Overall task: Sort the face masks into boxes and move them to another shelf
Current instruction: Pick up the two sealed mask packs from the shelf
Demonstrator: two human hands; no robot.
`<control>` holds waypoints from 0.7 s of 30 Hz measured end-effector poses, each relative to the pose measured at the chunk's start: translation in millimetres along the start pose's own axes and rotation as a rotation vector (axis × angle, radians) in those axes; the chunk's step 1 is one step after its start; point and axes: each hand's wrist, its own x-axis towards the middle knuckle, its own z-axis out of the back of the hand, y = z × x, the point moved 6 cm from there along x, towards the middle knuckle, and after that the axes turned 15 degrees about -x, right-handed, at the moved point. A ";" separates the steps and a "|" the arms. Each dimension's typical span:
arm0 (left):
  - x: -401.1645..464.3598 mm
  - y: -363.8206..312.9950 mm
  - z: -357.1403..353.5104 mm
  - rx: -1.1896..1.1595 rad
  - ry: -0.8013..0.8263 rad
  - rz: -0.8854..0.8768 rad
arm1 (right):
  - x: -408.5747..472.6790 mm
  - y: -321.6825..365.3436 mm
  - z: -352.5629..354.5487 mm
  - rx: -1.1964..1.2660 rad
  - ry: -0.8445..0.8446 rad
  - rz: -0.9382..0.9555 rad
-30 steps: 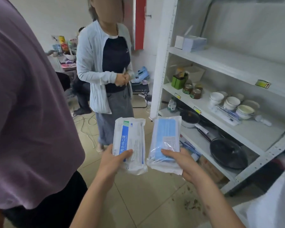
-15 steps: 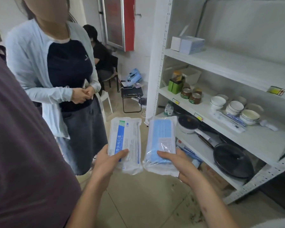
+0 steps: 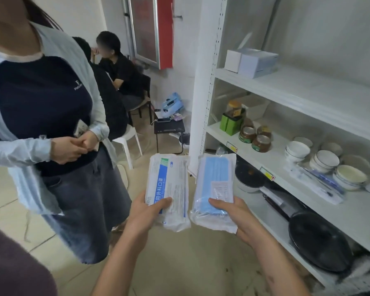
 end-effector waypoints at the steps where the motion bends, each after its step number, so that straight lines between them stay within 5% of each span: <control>1: 11.8 -0.3 -7.0 -0.002 0.002 0.003 | 11.0 4.0 4.9 -0.006 -0.005 0.002; 21: 292.8 -60.8 -94.7 0.004 0.110 0.043 | 259.6 106.8 72.3 0.037 -0.120 0.011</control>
